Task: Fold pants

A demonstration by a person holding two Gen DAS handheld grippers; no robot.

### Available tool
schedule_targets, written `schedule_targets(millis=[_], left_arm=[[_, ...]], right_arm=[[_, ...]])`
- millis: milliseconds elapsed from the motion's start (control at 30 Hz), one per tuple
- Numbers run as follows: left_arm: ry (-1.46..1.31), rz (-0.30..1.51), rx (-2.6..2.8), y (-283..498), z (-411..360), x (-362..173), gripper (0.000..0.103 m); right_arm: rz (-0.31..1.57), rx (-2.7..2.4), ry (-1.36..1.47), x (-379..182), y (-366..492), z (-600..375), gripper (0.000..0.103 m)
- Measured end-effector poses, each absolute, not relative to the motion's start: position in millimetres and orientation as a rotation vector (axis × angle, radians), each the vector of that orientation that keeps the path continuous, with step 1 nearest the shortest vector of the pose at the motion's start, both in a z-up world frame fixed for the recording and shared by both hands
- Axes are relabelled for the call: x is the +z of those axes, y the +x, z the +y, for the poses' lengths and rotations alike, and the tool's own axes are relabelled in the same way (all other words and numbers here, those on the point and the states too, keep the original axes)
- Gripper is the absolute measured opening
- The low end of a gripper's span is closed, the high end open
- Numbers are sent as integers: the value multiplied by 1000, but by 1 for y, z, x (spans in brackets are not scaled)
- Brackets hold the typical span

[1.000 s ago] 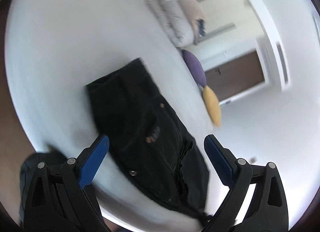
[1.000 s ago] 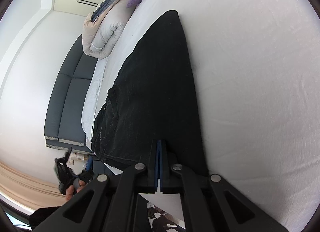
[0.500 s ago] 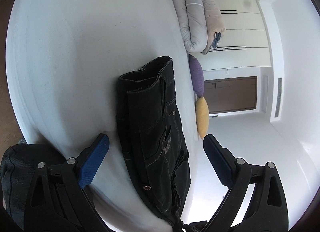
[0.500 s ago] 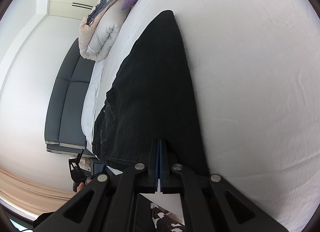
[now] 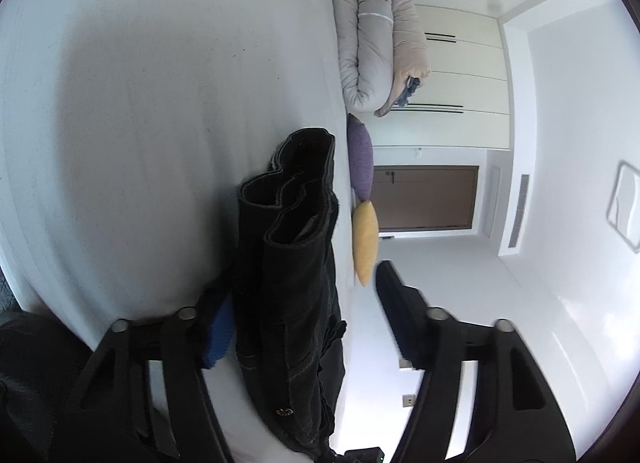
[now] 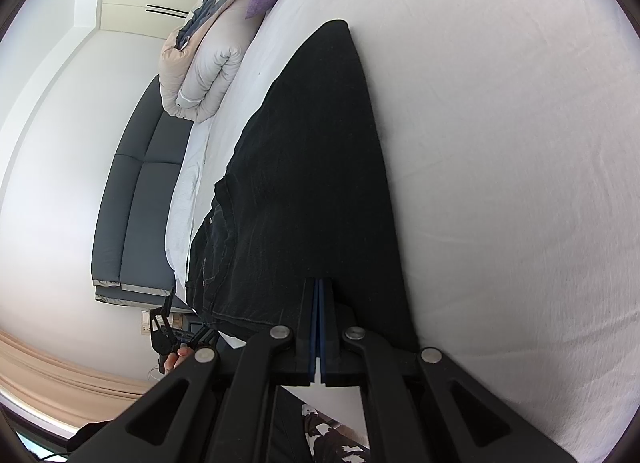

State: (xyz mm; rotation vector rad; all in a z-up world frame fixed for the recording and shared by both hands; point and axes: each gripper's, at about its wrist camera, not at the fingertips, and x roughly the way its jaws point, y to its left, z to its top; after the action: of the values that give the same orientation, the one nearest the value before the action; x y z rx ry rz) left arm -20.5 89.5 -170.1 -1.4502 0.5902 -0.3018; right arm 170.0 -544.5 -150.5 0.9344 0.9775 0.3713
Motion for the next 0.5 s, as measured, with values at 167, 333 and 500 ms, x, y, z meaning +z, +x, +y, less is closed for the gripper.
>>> schedule_targets(millis=[167,333,500], left_arm=[[-1448,610,-302,-13,87,-174,25],[-1372,621,-281,-13,86,-164,18],[-1248,616,-274,-11,76,-136,17]], right_arm=[[988,359,901,-139,171,-541,3],[942,390,836,-97,181,-526,33],[963,500,773,-68,232,-480,24]])
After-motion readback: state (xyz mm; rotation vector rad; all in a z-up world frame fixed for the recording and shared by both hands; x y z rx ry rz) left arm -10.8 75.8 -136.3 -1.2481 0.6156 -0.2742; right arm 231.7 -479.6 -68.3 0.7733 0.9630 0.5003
